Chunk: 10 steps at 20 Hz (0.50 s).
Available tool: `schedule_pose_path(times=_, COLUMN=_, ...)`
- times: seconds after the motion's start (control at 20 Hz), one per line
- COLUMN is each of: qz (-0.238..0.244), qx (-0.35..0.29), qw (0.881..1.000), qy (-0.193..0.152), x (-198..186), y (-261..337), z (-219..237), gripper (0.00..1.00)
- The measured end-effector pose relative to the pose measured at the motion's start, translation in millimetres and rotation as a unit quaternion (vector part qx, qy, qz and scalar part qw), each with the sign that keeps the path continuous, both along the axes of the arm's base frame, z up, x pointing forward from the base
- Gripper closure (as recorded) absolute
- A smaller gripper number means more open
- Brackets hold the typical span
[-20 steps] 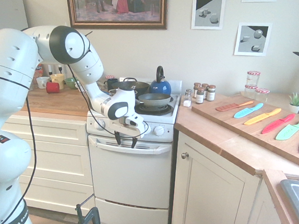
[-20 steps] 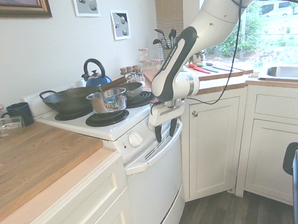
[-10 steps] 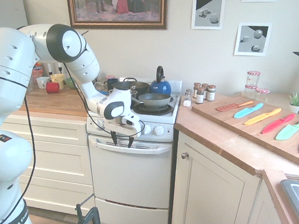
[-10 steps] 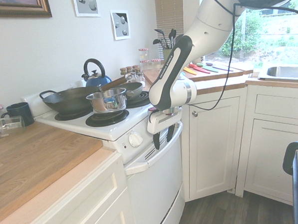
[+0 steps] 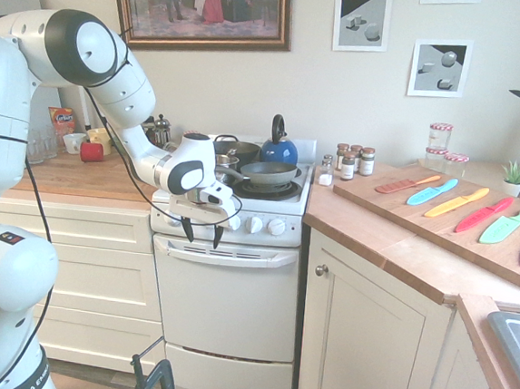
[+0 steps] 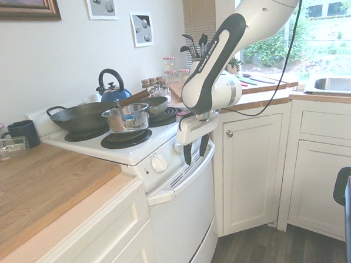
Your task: Open the oven
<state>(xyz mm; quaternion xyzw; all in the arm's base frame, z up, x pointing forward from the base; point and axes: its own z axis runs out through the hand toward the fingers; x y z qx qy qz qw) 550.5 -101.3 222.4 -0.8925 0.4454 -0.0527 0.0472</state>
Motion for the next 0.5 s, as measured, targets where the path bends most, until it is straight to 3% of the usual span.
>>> schedule_pose_path(times=0.3, qz=-0.01, qx=-0.001, qw=0.999, qy=0.036, x=-30, y=6, z=-69, gripper=0.0)
schedule_pose_path(times=0.4, qz=-0.015, qx=-0.005, qw=0.999, qy=0.036, x=-24, y=1, z=-90, gripper=0.0)
schedule_pose_path(times=0.5, qz=-0.017, qx=-0.008, qw=1.0, qy=0.018, x=-6, y=-3, z=-81, gripper=0.0)
